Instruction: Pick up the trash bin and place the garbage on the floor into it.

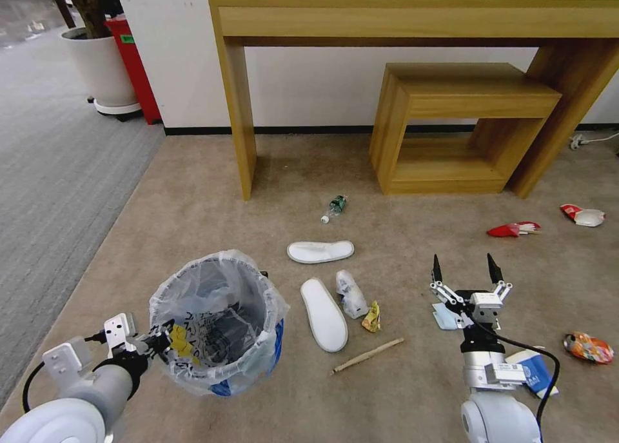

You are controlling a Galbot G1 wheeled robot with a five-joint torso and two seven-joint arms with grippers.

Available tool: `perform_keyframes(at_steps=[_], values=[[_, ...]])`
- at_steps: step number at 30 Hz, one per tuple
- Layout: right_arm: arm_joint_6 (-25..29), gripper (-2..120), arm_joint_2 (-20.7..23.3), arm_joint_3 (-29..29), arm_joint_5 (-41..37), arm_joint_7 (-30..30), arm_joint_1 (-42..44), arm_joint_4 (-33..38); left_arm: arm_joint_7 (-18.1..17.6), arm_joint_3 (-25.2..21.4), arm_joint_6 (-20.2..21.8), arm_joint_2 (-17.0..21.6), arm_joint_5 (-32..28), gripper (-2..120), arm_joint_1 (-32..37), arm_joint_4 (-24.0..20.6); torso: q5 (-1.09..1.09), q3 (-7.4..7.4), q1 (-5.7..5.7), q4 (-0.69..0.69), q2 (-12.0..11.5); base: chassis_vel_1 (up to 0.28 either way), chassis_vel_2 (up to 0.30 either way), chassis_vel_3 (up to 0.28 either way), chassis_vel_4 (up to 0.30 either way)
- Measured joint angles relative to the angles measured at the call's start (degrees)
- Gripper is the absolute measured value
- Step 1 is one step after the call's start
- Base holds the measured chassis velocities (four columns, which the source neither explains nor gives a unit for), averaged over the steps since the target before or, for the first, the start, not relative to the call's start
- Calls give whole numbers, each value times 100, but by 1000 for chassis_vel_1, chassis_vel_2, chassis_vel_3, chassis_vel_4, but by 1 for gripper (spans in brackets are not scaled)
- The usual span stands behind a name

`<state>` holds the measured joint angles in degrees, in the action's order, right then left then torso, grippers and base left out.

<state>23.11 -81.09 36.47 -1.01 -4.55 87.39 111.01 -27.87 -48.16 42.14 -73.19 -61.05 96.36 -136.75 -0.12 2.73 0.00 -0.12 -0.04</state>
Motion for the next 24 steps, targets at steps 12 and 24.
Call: perform_keyframes(at_steps=[12,24], values=[[-1240,100,282,-566,-372,-871,100,279,-7,-205,-1,101,45,0,102,0,1,0,0,0,-1,-44,48,54,-47],[-4172,100,546,-1548,-3365,-2734,-43,960,-14,-174,0,133,72,0,146,-26,0,0,0,0,0,0,0,0,0]])
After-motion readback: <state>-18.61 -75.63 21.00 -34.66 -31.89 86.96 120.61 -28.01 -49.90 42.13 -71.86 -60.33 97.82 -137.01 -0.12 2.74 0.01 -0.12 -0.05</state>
